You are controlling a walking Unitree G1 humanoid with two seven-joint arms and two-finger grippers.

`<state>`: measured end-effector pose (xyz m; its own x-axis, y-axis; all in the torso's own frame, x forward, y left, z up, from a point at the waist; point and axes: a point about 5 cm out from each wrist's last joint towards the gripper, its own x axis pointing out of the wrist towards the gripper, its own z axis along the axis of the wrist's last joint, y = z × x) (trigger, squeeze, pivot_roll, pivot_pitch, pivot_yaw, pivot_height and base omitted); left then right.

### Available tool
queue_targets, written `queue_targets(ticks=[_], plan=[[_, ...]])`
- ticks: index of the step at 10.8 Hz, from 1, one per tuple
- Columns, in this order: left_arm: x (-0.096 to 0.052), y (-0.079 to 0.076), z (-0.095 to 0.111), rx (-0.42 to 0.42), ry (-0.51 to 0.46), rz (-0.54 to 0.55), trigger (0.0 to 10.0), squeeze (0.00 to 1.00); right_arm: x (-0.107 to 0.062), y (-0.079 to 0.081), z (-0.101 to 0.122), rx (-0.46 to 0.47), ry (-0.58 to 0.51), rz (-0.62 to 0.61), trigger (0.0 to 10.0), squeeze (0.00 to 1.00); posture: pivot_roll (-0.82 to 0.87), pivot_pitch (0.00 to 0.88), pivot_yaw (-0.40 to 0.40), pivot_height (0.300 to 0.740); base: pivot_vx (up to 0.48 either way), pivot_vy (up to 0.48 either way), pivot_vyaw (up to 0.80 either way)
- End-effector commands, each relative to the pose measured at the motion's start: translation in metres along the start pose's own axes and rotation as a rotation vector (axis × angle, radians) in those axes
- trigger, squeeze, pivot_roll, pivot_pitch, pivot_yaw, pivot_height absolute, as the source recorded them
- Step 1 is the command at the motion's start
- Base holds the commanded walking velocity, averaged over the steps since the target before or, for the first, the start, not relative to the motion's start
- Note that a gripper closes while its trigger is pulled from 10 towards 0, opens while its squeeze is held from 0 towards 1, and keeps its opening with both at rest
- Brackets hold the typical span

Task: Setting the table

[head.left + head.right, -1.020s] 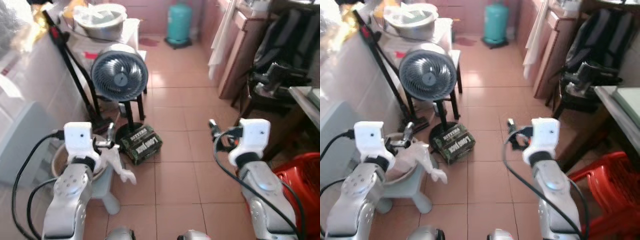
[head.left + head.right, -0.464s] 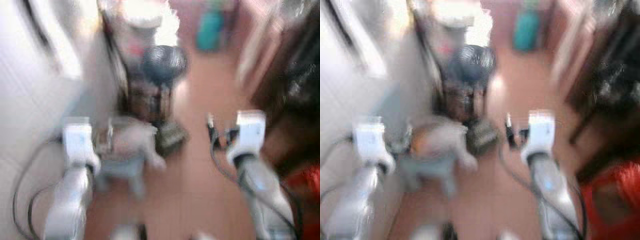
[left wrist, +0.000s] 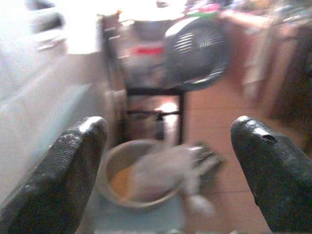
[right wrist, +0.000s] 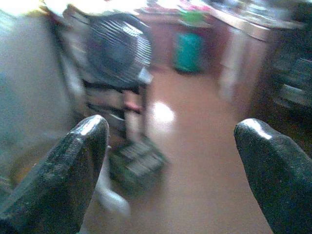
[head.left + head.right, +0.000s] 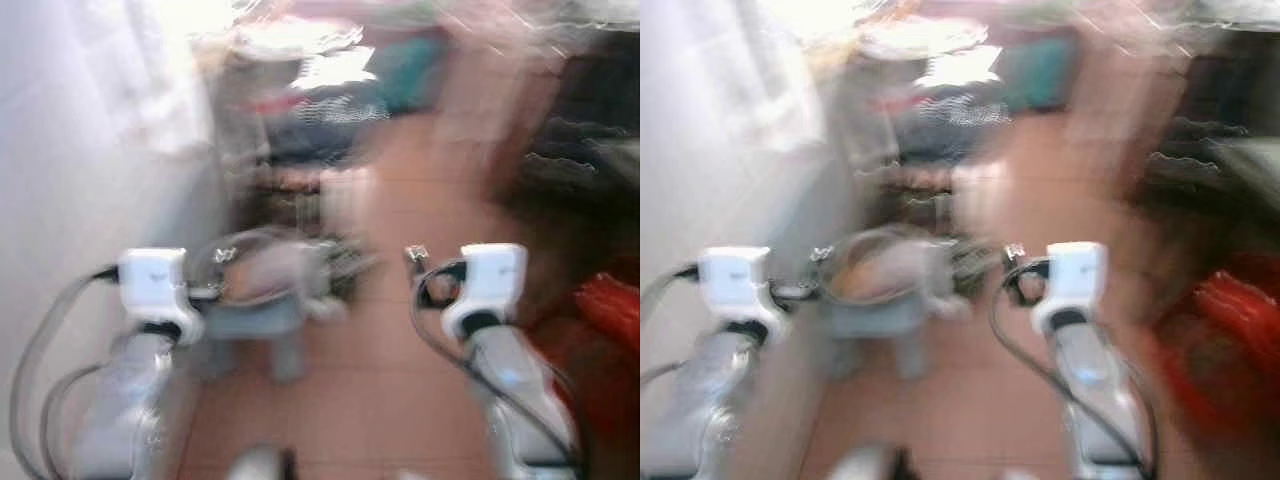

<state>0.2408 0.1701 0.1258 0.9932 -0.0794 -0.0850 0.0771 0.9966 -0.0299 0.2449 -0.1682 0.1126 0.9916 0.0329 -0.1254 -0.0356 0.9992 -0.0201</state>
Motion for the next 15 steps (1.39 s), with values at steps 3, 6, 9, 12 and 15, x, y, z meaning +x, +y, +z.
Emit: queue_targets(ticks=[3,6,9,12,15], plan=[[0.0014,-0.0100,0.0054,-0.002,-0.032,-0.065,10.0,0.00,0.0037,-0.0035,0.0068,-0.004,-0.027,-0.023,10.0,0.00,0.02,0.000,0.022,0.740,0.000,0.000,-0.80],[0.0036,-0.0113,0.0072,0.006,-0.043,-0.081,10.0,0.00,0.0057,-0.0042,0.0093,-0.003,-0.038,-0.027,10.0,0.00,0.02,0.000,0.022,0.740,0.000,0.000,-0.80],[0.0050,-0.0128,0.0080,0.009,-0.054,-0.086,10.0,0.00,0.0077,-0.0036,0.0104,0.001,-0.044,-0.028,10.0,0.00,0.02,0.000,0.023,0.740,0.184,0.000,-0.80],[0.0062,-0.0140,0.0058,0.006,-0.042,-0.083,10.0,0.00,0.0054,-0.0032,0.0094,-0.009,-0.046,-0.026,10.0,0.00,0.02,0.000,0.024,0.740,0.092,0.000,-0.71],[0.0052,-0.0132,0.0043,-0.008,-0.045,-0.065,10.0,0.00,0.0036,-0.0021,0.0105,-0.035,-0.055,-0.008,10.0,0.00,0.02,0.000,0.015,0.740,0.000,0.000,0.00]])
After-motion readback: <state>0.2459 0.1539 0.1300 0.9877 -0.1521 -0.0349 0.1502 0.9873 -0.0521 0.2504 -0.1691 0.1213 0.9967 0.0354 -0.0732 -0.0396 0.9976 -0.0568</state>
